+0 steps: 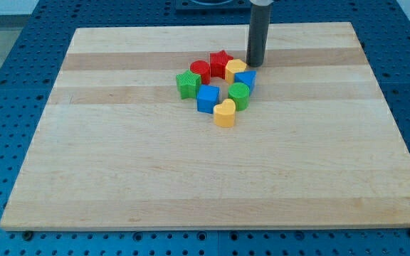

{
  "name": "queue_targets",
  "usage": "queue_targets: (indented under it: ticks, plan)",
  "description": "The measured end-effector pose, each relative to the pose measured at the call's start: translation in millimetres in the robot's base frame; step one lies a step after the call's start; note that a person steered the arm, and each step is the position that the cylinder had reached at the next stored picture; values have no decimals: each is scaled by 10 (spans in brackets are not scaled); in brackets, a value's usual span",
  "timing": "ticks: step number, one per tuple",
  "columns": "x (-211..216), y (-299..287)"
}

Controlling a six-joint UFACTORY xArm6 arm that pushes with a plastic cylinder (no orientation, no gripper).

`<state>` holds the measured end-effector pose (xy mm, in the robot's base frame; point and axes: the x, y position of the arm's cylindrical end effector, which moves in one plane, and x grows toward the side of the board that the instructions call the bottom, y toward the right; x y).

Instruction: Adjust the red star and yellow hexagon to form a circle

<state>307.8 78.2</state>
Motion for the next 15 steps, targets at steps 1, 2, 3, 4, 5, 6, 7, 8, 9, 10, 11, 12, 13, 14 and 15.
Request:
queue_targets:
  ticks: [1,2,3,4,5,6,7,8,9,10,11,12,13,14,15]
  plan:
    - [-36,0]
    - [-115,-18]
    - [-123,-79]
    - [-123,-205]
    - [-123,-346]
    - [-123,-450]
    - [-123,-513]
    - [-123,-528]
    - [-123,-527]
    - [-123,-493]
    - [-123,-287]
    - [-123,-121]
    - [-57,-84]
    - [66,-84]
    - [209,-84]
